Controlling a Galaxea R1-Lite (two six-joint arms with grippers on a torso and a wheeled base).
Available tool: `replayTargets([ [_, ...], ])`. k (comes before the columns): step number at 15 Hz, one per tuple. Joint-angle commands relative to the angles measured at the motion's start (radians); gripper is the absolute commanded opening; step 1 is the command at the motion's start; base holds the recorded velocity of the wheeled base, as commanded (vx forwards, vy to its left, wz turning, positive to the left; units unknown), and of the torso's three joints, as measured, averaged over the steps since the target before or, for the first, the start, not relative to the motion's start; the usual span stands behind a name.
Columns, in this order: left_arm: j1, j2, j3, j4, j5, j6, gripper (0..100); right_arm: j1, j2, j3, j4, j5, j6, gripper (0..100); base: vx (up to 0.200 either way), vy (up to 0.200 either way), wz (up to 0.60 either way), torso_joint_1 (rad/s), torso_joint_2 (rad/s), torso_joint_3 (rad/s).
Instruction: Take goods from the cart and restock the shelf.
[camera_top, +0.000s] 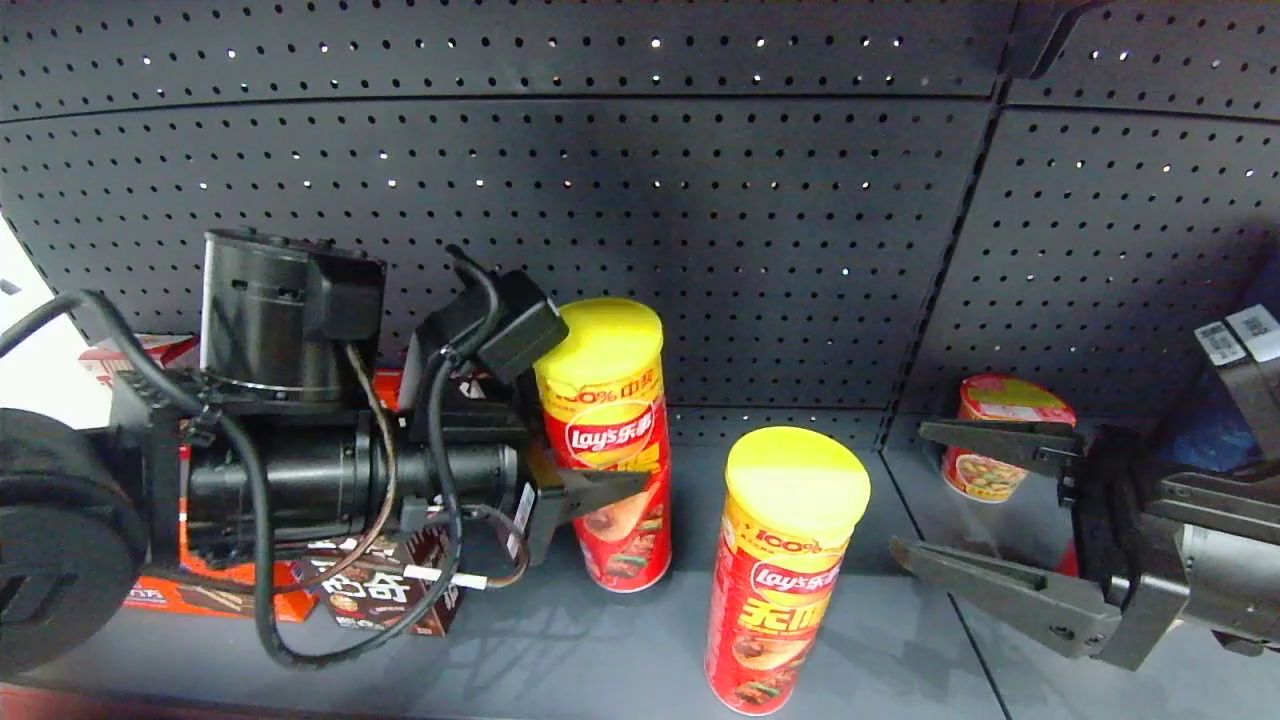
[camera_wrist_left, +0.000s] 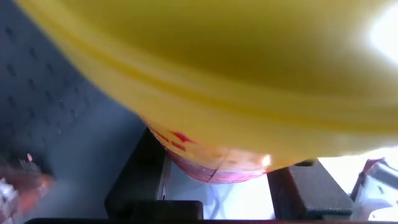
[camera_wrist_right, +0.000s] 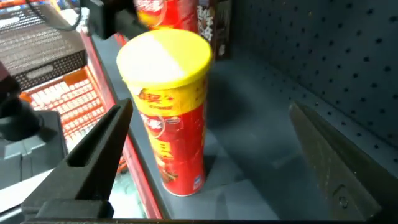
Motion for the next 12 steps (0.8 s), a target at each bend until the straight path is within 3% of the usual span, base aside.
replayTargets([
  [1, 0.016, 0.101, -0.085, 0.003, -0.026, 0.003, 0, -0.014, -0.007, -0.001, -0.003, 0.001, 0.002, 100, 0.000, 0.000, 0.00, 0.000, 0.00, 0.000],
  [6, 0.007, 0.192, -0.184, 0.005, -0.036, 0.003, 0, -0.042, -0.038, -0.001, -0.010, 0.001, 0.049, 100, 0.000, 0.000, 0.00, 0.000, 0.00, 0.000],
  [9, 0.018, 0.261, -0.234, 0.005, -0.036, 0.037, 0, -0.054, -0.035, 0.002, -0.010, 0.001, 0.052, 100, 0.000, 0.000, 0.00, 0.000, 0.00, 0.000],
  [12, 0.021, 0.325, -0.314, 0.005, -0.039, 0.040, 0, -0.068, -0.047, 0.009, -0.010, 0.001, 0.052, 100, 0.000, 0.000, 0.00, 0.000, 0.00, 0.000],
])
